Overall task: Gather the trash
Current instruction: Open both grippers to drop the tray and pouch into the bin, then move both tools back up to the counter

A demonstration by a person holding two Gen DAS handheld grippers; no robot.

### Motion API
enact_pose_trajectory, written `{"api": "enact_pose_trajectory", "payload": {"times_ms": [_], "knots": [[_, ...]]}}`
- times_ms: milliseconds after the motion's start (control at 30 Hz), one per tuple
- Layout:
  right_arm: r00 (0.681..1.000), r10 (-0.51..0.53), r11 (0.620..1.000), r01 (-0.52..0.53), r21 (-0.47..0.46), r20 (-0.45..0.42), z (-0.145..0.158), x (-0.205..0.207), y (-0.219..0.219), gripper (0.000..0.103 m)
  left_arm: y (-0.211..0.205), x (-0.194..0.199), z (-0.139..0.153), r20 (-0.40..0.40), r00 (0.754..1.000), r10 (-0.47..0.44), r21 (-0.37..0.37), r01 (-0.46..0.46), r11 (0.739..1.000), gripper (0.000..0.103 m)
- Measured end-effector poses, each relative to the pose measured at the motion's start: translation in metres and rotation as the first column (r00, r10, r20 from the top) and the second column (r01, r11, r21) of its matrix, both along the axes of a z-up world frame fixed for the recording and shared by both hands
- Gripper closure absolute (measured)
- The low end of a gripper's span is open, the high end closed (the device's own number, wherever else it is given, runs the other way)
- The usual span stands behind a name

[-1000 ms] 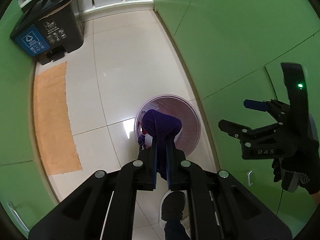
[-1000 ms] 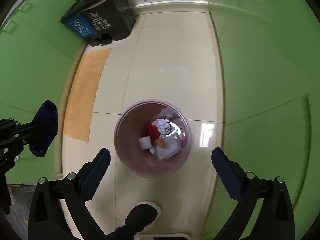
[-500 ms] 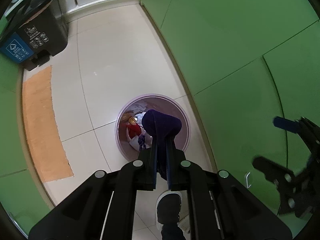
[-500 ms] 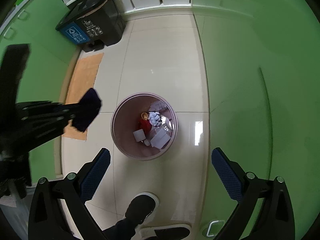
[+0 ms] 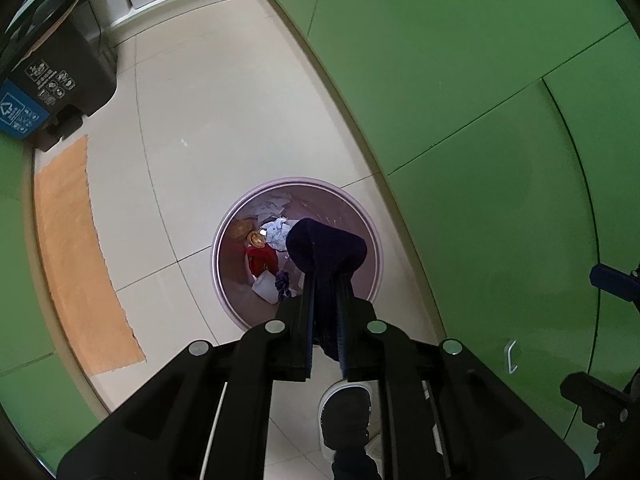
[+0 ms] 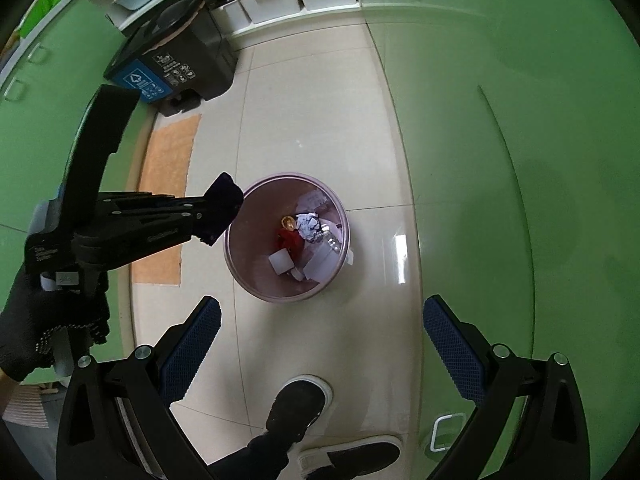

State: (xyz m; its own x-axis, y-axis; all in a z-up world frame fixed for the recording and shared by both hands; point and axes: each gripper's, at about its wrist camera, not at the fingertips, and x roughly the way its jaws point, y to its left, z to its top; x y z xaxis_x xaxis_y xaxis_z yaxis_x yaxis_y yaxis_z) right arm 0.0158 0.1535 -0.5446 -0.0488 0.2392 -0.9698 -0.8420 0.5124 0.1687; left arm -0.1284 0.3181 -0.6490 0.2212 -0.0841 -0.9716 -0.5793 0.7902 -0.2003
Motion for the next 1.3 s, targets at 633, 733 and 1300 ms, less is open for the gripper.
{"api": "enact_pose_trajectory", "payload": {"times_ms": [633, 733, 1300], "knots": [[1.0, -0.01, 1.0, 0.01, 0.019, 0.001, 0.026, -0.009, -0.01, 0.006, -0.005, -0.012, 0.036, 0.011, 0.999, 0.031, 0.013, -0.031, 0.999, 0.003], [1.0, 0.0, 0.999, 0.0, 0.033, 0.003, 0.051, -0.015, -0.008, 0.006, -0.005, -0.022, 0.066, 0.016, 0.999, 0.045, 0.016, -0.046, 0.999, 0.003], [0.998, 0.007, 0.97, -0.024, 0.241, 0.069, 0.298, -0.045, -0.011, 0.006, -0.021, -0.065, 0.342, 0.167, 0.986, 0.026, 0.153, -0.052, 0.987, 0.003]]}}
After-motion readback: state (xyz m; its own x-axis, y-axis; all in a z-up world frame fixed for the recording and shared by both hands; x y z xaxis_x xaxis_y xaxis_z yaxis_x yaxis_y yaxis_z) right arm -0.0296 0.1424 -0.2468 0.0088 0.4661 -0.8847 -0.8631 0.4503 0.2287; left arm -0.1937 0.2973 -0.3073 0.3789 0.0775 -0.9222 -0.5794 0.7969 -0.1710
